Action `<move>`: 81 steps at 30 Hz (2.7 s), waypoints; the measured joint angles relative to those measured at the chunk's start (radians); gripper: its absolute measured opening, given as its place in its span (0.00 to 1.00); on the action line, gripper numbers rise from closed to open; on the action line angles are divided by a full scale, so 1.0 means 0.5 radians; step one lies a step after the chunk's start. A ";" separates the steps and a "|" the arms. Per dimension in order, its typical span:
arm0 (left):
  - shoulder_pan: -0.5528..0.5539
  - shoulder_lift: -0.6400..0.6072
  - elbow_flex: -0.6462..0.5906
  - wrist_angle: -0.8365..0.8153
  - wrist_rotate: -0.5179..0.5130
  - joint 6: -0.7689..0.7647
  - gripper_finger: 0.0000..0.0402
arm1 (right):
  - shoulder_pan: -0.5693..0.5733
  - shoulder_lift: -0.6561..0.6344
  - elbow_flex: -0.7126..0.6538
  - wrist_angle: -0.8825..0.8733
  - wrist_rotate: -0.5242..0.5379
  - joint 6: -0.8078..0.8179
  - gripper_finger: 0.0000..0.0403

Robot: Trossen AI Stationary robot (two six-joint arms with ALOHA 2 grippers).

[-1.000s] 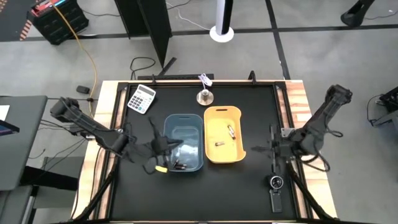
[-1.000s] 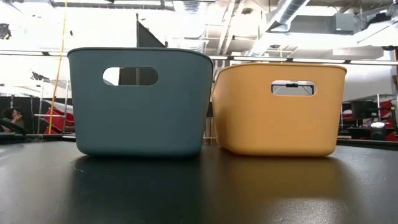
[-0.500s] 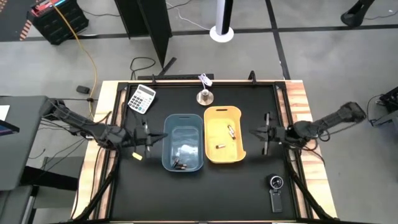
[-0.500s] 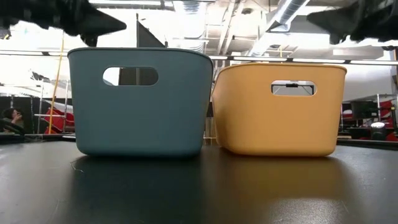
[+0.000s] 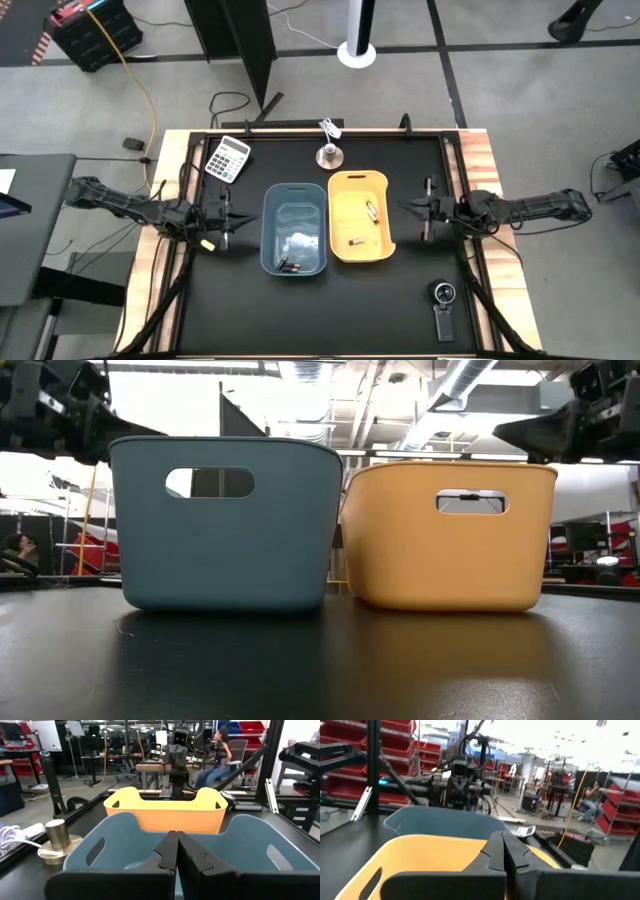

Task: Sort batteries
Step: Return to Home Position

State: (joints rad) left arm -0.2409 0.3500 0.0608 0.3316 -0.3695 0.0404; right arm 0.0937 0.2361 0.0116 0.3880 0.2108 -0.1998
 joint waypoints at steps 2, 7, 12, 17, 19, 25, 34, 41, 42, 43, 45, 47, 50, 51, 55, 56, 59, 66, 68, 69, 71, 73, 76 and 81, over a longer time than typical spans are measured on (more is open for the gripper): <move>0.000 -0.108 -0.051 -0.045 0.000 -0.008 0.00 | 0.008 -0.105 0.000 -0.153 -0.002 0.034 0.00; 0.000 -0.366 -0.096 -0.257 0.015 -0.022 0.00 | 0.038 -0.387 0.000 -0.472 -0.005 0.070 0.00; -0.001 -0.590 -0.100 -0.438 0.114 0.007 0.00 | 0.080 -0.467 0.008 -0.694 -0.011 0.092 0.00; 0.000 -0.699 -0.100 -0.515 0.190 0.063 0.00 | 0.084 -0.469 0.010 -0.713 -0.015 0.100 0.00; 0.000 -0.689 -0.100 -0.530 0.201 0.069 0.00 | 0.085 -0.469 0.010 -0.718 -0.015 0.111 0.00; 0.001 -0.667 -0.102 -0.538 0.276 0.046 0.00 | 0.087 -0.445 0.011 -0.725 -0.015 0.141 0.04; 0.001 -0.667 -0.104 -0.539 0.275 0.052 0.00 | 0.087 -0.446 0.011 -0.728 -0.014 0.455 0.10; 0.001 -0.666 -0.104 -0.539 0.274 0.049 0.00 | 0.087 -0.446 0.011 -0.729 -0.014 0.468 0.10; 0.001 -0.666 -0.104 -0.539 0.274 0.049 0.00 | 0.087 -0.447 0.011 -0.729 -0.014 0.469 0.10; 0.001 -0.666 -0.104 -0.539 0.274 0.048 0.00 | 0.087 -0.447 0.011 -0.729 -0.014 0.469 0.10; 0.001 -0.666 -0.104 -0.540 0.275 0.048 0.00 | 0.087 -0.446 0.011 -0.729 -0.014 0.469 0.10; 0.002 -0.668 -0.099 -0.555 0.381 0.065 0.00 | 0.087 -0.446 0.011 -0.730 -0.013 0.469 0.10; 0.001 -0.680 -0.053 -0.680 0.728 0.190 0.01 | 0.087 -0.447 0.010 -0.730 -0.012 0.469 0.10; -0.002 -0.674 -0.052 -0.691 0.797 0.206 0.01 | 0.087 -0.446 0.010 -0.730 -0.012 0.469 0.10; -0.002 -0.674 -0.050 -0.695 0.845 0.162 0.01 | 0.087 -0.446 0.010 -0.730 -0.011 0.469 0.10; -0.002 -0.674 -0.049 -0.699 0.817 0.145 0.01 | 0.087 -0.447 0.010 -0.730 -0.010 0.469 0.10; -0.002 -0.674 -0.049 -0.711 0.722 0.096 0.01 | 0.087 -0.446 0.010 -0.730 -0.009 0.469 0.10; -0.002 -0.674 -0.049 -0.713 0.680 0.090 0.01 | 0.087 -0.446 0.010 -0.730 -0.006 0.469 0.10; -0.002 -0.674 -0.049 -0.715 0.677 0.090 0.01 | 0.087 -0.447 0.010 -0.730 -0.006 0.469 0.10; -0.002 -0.674 -0.049 -0.715 0.675 0.090 0.01 | 0.087 -0.446 0.010 -0.730 -0.006 0.469 0.10; -0.002 -0.674 -0.048 -0.716 0.674 0.090 0.01 | 0.087 -0.447 0.010 -0.730 -0.007 0.469 0.10; -0.002 -0.674 -0.048 -0.715 0.669 0.090 0.01 | 0.087 -0.447 0.010 -0.730 -0.006 0.469 0.10; -0.002 -0.674 -0.047 -0.716 0.661 0.090 0.01 | 0.087 -0.447 0.009 -0.730 -0.006 0.469 0.10; -0.002 -0.674 -0.047 -0.717 0.659 0.090 0.01 | 0.087 -0.446 0.009 -0.730 -0.006 0.469 0.10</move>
State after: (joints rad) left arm -0.2420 0.0132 0.0372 -0.0268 -0.0399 0.0855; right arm 0.1371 0.0129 0.0162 0.0231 0.2076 0.0349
